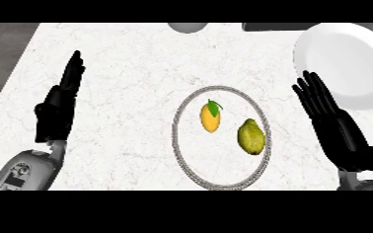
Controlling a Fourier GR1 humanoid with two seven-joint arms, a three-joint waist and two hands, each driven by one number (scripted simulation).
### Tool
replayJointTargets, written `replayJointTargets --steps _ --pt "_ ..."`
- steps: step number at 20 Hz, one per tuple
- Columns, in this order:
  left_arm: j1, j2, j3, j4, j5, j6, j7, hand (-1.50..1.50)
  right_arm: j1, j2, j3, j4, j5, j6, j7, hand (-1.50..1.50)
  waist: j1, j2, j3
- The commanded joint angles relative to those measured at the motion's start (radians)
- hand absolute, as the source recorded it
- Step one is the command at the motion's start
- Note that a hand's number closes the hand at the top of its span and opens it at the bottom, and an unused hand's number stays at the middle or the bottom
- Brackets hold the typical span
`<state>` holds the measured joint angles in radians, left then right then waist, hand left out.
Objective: Pick the lemon from the placemat and place it in the plate
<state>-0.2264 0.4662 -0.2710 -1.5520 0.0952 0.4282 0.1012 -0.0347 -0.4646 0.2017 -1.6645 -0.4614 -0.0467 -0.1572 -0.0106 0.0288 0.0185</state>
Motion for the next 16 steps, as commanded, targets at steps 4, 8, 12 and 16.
replayJointTargets --steps 4,8,12,16 --pt "0.122 -0.104 -0.043 0.054 0.123 -0.074 0.086 0.00 -0.254 -0.036 -0.104 0.081 0.047 -0.059 0.045 1.50 0.053 -0.022 -0.021" --pt "0.147 -0.171 -0.063 0.120 0.188 -0.111 0.096 0.00 -0.260 -0.220 -0.130 0.188 0.360 -0.248 0.080 1.50 0.029 -0.005 -0.033" --pt "0.211 -0.174 -0.064 0.120 0.228 -0.176 0.058 0.00 -0.276 0.093 -0.075 0.297 0.414 -0.481 -0.089 -1.50 0.045 -0.019 -0.018" --pt "0.250 -0.183 -0.034 0.124 0.225 -0.198 0.041 0.00 -0.267 0.165 -0.082 0.344 0.391 -0.408 -0.235 -1.50 0.019 -0.028 -0.018"
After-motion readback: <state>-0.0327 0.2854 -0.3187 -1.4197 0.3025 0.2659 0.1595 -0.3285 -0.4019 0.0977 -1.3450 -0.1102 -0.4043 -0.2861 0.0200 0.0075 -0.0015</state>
